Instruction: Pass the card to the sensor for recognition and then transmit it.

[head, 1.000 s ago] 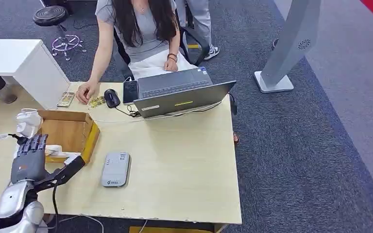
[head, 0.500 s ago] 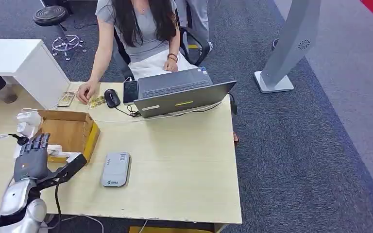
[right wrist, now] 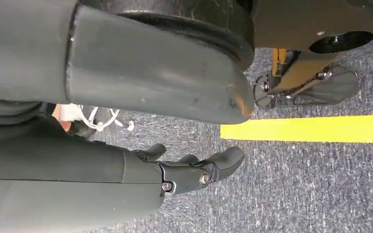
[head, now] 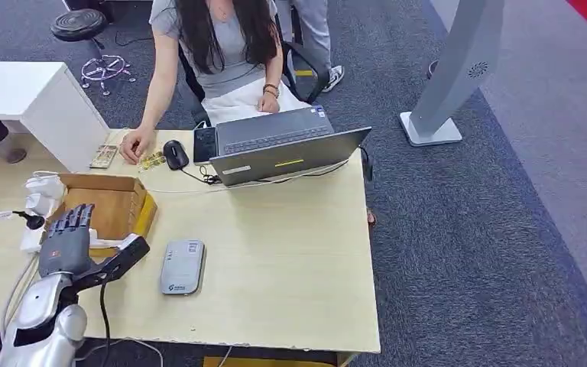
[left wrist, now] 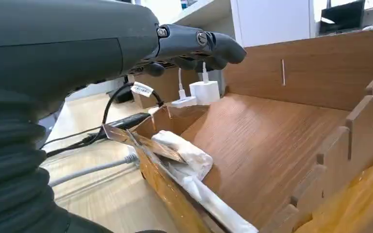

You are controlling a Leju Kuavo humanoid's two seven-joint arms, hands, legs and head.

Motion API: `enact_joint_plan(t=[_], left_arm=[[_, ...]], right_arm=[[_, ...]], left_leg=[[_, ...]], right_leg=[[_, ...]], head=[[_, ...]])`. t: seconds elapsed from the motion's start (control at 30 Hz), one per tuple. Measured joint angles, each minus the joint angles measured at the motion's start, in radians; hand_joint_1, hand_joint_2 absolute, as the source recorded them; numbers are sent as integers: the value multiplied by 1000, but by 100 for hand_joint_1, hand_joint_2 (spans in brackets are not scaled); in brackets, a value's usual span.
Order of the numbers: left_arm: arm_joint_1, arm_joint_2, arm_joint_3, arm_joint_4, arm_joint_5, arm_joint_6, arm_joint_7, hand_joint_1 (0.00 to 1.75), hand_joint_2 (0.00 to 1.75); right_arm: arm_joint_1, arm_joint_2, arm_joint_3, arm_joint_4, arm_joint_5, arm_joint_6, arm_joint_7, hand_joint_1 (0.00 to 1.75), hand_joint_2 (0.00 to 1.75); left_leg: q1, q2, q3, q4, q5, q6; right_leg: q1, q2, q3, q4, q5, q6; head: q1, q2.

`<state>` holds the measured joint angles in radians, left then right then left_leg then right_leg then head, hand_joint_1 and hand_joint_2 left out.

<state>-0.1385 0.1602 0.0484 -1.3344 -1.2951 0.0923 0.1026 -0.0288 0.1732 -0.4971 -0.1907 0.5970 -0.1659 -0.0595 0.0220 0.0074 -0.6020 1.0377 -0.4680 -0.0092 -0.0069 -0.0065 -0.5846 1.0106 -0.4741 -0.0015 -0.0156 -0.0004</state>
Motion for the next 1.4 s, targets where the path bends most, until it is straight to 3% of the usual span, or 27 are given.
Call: enact_joint_plan(t=[0.4, 0.43, 1.4], left_arm=[[-26, -1, -23, 3, 19, -8, 0, 0, 175], [-27, -1, -24, 6, 21, -8, 0, 175, 175], [-27, 0, -47, 11, 40, -19, 2, 175, 175]], right_arm=[[-1, 0, 0, 0, 6, 8, 0, 0, 0], [-1, 0, 0, 0, 6, 8, 0, 0, 0], [-1, 0, 0, 0, 16, 10, 10, 0, 0]], left_leg=[[0, 0, 0, 0, 0, 0], [0, 0, 0, 0, 0, 0], [0, 0, 0, 0, 0, 0]], right_leg=[[0, 0, 0, 0, 0, 0], [0, 0, 0, 0, 0, 0], [0, 0, 0, 0, 0, 0]], head=[[0, 0], [0, 0], [0, 0]])
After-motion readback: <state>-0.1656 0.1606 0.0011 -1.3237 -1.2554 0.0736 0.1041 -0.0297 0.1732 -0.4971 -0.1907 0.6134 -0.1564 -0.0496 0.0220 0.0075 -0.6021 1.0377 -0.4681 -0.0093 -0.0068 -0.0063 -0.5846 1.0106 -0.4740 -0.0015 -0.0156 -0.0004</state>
